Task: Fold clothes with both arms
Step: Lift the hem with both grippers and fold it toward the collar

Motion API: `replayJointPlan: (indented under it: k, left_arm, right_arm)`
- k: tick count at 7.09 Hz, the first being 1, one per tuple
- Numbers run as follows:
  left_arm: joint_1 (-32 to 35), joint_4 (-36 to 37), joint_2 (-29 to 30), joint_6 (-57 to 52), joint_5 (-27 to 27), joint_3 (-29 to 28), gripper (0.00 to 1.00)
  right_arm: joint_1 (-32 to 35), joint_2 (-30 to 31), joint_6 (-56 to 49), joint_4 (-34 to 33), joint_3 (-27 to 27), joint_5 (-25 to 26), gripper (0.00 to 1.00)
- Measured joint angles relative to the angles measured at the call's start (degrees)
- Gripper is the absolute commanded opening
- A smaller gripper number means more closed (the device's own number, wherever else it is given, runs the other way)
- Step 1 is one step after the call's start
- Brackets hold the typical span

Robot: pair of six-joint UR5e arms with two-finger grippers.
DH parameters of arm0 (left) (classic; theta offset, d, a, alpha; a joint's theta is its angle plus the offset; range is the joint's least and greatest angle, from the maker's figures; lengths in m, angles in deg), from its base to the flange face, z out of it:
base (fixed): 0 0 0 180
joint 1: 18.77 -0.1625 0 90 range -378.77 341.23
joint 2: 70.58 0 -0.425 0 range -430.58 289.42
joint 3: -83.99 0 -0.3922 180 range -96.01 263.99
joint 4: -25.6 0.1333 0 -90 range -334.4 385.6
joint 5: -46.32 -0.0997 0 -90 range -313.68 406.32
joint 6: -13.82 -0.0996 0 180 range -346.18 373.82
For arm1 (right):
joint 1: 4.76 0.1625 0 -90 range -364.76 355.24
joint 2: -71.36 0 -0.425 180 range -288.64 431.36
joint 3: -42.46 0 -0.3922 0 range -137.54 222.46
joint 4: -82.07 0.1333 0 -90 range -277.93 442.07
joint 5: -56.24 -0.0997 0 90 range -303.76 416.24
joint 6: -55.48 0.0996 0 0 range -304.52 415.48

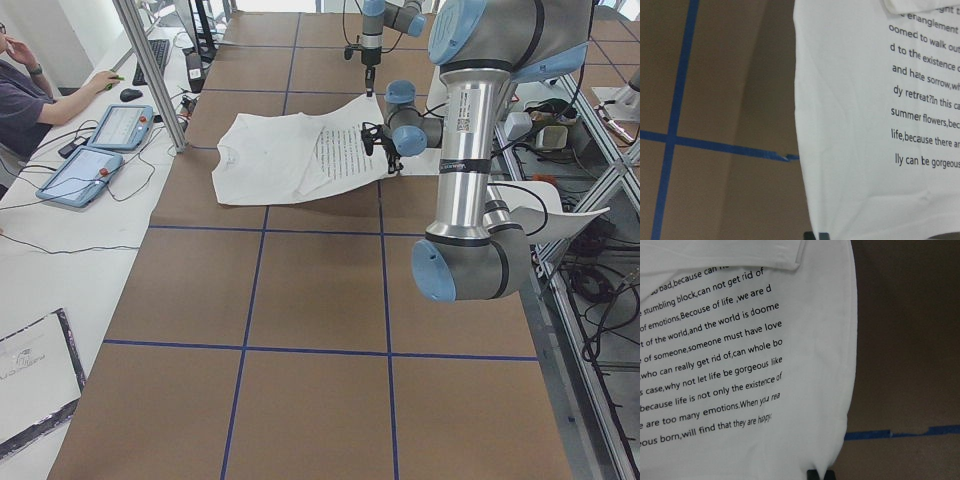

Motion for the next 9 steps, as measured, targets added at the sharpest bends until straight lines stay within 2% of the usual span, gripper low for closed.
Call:
replayJointPlan:
  k: [2,4,6,9]
  left_arm:
    - [-3.62,0.20,0.17,0.22,0.33,2.44,0.00]
    - [-6.03,2.89,0.14,0.44,0.40,4.73,0.00]
    - [-4.44,5.30,0.71,0.41,0.80,6.31,0.00]
    - [4.44,5.66,5.12,-0.15,2.50,2.23,0.00]
  right_arm:
    - [0.11,3.04,0.06,0.00,4.96,-5.84,0.00]
    - [0.34,4.72,0.07,0.00,7.75,-9.27,0.00]
    - [2.65,3.97,-0.31,0.00,6.94,-9.94,0.00]
    - [10.11,-1.92,-3.60,0.00,0.29,-10.24,0.00]
